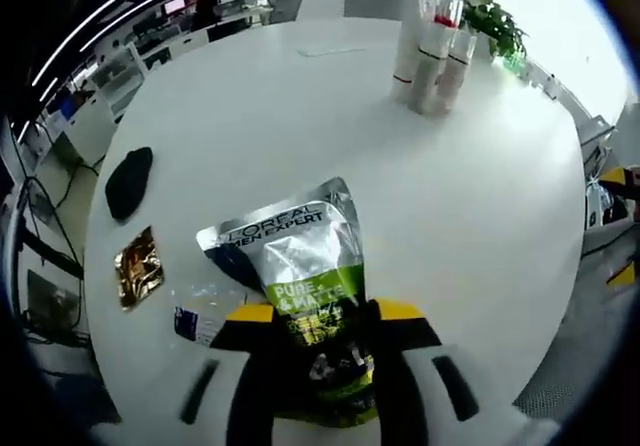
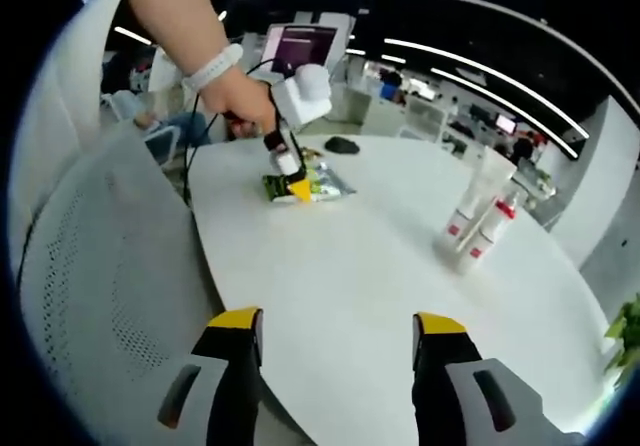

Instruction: Arrange the skincare products in the storage area until every visible bottle or jar stands upright without overlapping.

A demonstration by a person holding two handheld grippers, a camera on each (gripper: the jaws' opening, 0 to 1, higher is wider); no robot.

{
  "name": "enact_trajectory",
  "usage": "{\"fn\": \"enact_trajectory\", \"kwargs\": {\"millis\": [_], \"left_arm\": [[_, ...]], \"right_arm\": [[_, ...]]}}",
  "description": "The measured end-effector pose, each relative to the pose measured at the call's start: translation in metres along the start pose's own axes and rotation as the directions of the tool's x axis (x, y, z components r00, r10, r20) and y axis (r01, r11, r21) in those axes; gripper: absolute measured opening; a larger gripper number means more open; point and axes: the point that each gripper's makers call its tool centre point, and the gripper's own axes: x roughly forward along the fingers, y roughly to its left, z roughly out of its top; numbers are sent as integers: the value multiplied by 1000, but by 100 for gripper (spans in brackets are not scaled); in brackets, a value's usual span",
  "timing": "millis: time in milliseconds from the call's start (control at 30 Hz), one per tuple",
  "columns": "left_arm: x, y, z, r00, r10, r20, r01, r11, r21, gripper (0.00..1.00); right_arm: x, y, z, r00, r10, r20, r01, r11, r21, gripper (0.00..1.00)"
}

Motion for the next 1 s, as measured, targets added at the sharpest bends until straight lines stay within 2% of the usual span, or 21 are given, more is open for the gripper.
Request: {"fn": "enact_trajectory", "kwargs": {"millis": [67, 167, 233, 333, 400, 500, 567, 600, 667, 733, 767, 800, 833, 867, 900, 933, 967, 1000], "left_arm": [[-1, -2, -2, 1000, -4, -7, 4, 1000, 31, 28], [-6, -4, -5, 1000, 4, -23, -1, 993, 119, 23], [-7, -5, -6, 1000, 5, -28, -2, 992, 124, 14], [-10, -7, -12, 999, -14, -40, 18, 995, 97, 10], [-16, -14, -8, 999, -36, -10, 36, 997, 68, 9], [-26, -32, 10, 992, -94, 89, 92, 996, 22, 8], [-35, -52, 19, 978, -145, 148, 147, 989, 1, 7], [-42, -68, 23, 967, -181, 180, 189, 982, -25, 7], [-50, -90, 26, 952, -222, 213, 234, 972, -31, 7], [-64, -119, 31, 922, -274, 273, 303, 951, -68, 7], [-72, -138, 32, 902, -316, 294, 352, 933, -75, 7], [-77, -147, 32, 893, -328, 309, 370, 925, -87, 7], [-81, -161, 30, 878, -351, 326, 410, 903, -129, 7], [-84, -172, 29, 864, -376, 334, 443, 883, -152, 7], [-86, -182, 27, 854, -396, 338, 467, 869, -164, 7], [-87, -190, 25, 847, -407, 343, 473, 871, -134, 7], [-89, -195, 23, 845, -407, 347, 472, 872, -128, 7], [-90, -205, 22, 835, -421, 354, 490, 862, -130, 7]], "right_arm": [[0, 0, 0, 1000, -1, 0, 1, 1000, -2, 62], [0, 0, 0, 1000, 1, -1, -1, 1000, 0, 62], [0, 2, 1, 1000, 11, 7, -11, 1000, 12, 62], [-1, 6, 5, 999, 36, 26, -37, 998, 41, 59], [-2, 6, 9, 998, 48, 49, -52, 996, 77, 58], [-3, 7, 14, 994, 66, 83, -78, 986, 147, 54], [-5, 8, 19, 990, 88, 114, -110, 972, 208, 51], [-8, 10, 26, 983, 105, 152, -141, 958, 248, 50], [-12, 13, 36, 969, 130, 209, -188, 939, 289, 46], [-16, 14, 43, 958, 141, 250, -221, 918, 331, 45], [-18, 15, 47, 950, 151, 274, -244, 906, 347, 45], [-19, 16, 49, 944, 161, 288, -263, 894, 362, 45], [-19, 17, 49, 938, 183, 294, -293, 872, 392, 46], [-20, 17, 50, 934, 189, 303, -307, 860, 408, 46], [-21, 15, 53, 926, 193, 326, -329, 834, 442, 48], [-23, 11, 55, 921, 183, 344, -336, 820, 464, 49], [-25, 8, 57, 917, 170, 362, -338, 811, 477, 49], [-26, 2, 57, 914, 153, 376, -339, 798, 499, 48]]}}
